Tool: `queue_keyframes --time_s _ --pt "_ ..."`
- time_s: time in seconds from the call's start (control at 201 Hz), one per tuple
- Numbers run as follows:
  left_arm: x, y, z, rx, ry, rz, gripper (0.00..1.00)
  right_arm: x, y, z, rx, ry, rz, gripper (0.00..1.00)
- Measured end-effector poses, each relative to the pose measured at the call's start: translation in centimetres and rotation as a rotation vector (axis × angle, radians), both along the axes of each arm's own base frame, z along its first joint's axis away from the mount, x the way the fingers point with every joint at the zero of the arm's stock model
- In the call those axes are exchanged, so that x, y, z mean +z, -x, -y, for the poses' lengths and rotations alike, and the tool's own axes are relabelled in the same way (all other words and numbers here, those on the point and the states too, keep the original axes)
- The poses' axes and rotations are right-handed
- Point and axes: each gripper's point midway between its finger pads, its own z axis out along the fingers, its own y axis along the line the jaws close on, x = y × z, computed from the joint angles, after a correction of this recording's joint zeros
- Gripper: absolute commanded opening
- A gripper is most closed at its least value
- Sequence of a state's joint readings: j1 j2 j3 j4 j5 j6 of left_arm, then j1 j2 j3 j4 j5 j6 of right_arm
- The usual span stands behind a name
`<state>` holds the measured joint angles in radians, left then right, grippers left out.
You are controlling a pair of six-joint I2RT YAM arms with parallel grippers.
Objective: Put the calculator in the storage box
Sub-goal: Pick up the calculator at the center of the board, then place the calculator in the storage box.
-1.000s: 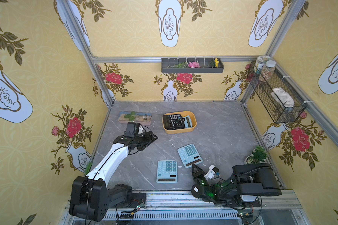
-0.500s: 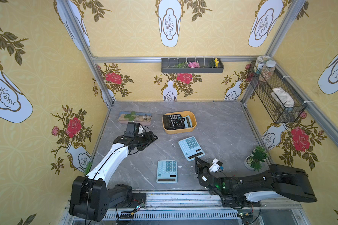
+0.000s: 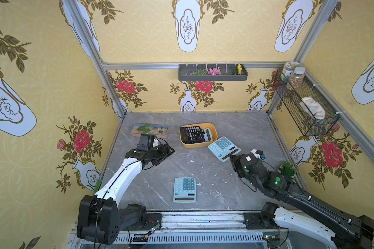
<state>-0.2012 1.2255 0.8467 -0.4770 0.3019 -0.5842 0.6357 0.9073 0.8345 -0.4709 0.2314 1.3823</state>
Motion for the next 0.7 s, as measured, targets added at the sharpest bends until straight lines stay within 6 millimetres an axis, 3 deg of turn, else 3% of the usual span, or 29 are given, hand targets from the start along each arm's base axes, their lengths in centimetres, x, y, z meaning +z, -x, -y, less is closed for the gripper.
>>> queue_keyframes --time_s 0.129,0.418,0.553,0.697 --pt "0.4 -0.1 0.0 -0.008 0.002 0.009 0.78 1.6 -4.0 0.5 0.193 0.129 -0.049 0.0" --pt "0.6 0.0 0.1 -0.023 0.005 0.01 0.78 6.0 -11.3 -1.5 0.682 0.159 0.049 0.0" --pt "0.1 0.2 0.1 -0.025 0.007 -0.005 0.78 7.7 -14.2 -3.5 0.854 0.161 0.116 0.0" --pt "-0.1 0.2 0.2 -0.029 0.012 -0.013 0.78 7.2 -17.1 -4.4 0.95 0.181 0.132 0.0"
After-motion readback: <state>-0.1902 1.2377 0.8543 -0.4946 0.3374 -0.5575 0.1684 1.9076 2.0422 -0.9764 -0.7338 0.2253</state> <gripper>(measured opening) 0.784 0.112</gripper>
